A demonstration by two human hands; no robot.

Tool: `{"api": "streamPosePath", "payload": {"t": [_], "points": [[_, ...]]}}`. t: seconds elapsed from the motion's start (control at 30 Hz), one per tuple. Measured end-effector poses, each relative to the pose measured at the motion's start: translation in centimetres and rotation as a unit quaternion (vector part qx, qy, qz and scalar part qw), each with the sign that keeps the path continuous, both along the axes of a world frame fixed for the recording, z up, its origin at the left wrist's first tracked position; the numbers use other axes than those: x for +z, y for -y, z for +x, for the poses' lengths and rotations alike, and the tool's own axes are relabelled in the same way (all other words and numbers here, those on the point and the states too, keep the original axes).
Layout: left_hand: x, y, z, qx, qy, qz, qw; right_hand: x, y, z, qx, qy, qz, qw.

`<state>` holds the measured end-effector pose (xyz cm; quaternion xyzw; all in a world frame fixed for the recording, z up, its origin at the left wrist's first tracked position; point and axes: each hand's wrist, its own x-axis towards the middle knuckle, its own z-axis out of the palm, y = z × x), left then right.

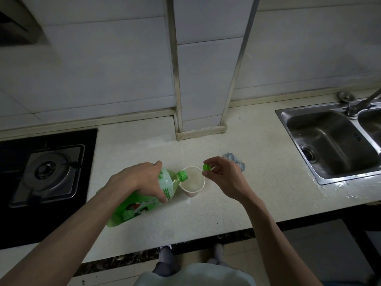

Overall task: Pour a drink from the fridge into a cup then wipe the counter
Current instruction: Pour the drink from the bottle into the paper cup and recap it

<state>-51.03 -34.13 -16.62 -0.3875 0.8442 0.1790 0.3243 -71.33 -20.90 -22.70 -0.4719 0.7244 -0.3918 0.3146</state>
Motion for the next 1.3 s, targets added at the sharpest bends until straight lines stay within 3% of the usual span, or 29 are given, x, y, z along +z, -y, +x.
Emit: {"api": "streamPosePath", "payload": {"t": [1.3], "points": [[0.03,-0.49,0.62,0.010,-0.001,0.000,1.000,-0.81,-0.30,0.41,0.008,0.011,0.016,1.000]]}}
